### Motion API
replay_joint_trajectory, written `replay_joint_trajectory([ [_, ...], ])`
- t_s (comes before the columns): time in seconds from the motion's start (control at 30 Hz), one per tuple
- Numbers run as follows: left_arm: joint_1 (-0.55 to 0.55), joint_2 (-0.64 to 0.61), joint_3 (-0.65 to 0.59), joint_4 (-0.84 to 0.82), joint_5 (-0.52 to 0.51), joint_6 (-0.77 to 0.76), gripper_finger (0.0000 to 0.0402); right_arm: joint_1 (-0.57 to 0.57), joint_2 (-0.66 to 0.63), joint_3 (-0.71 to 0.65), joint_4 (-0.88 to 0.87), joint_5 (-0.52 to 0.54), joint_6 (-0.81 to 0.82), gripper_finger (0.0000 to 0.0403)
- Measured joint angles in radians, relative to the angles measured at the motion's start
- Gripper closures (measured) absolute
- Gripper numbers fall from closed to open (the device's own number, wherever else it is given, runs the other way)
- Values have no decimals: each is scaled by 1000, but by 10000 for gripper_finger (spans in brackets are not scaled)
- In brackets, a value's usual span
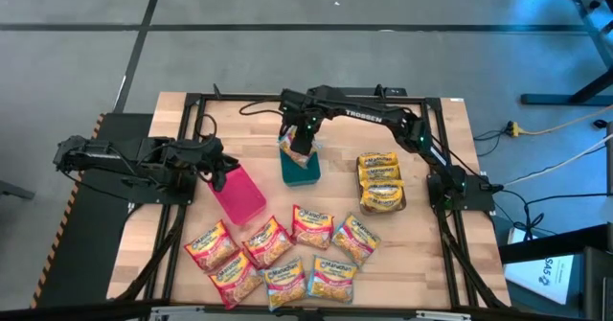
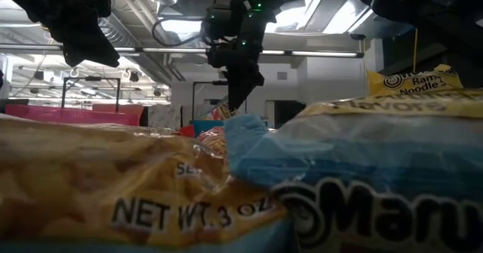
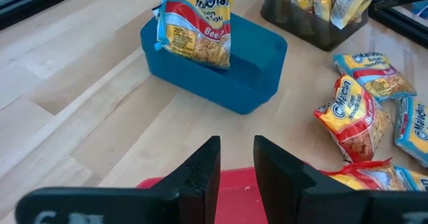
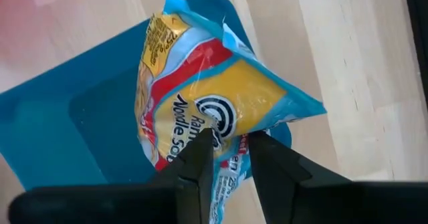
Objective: Sort Maruchan noodles
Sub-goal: Put the blue noodle pack into the blue bin
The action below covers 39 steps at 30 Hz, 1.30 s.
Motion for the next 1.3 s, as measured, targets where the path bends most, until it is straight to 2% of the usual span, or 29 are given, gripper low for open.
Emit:
replay_joint_trajectory([
  [0.27, 0, 0, 0, 0, -9, 0, 317, 0, 0, 3, 0, 0, -10, 396],
  [0.5, 0, 0, 0, 0, -18, -1, 317, 0, -10, 3, -3, 1, -33, 399],
  [0.87, 0, 0, 0, 0, -41, -1, 317, 0, -110, 3, -31, 11, -68, 402],
  [1.3, 0, 0, 0, 0, -42, -7, 317, -6, -121, 3, -30, 26, -332, 403],
])
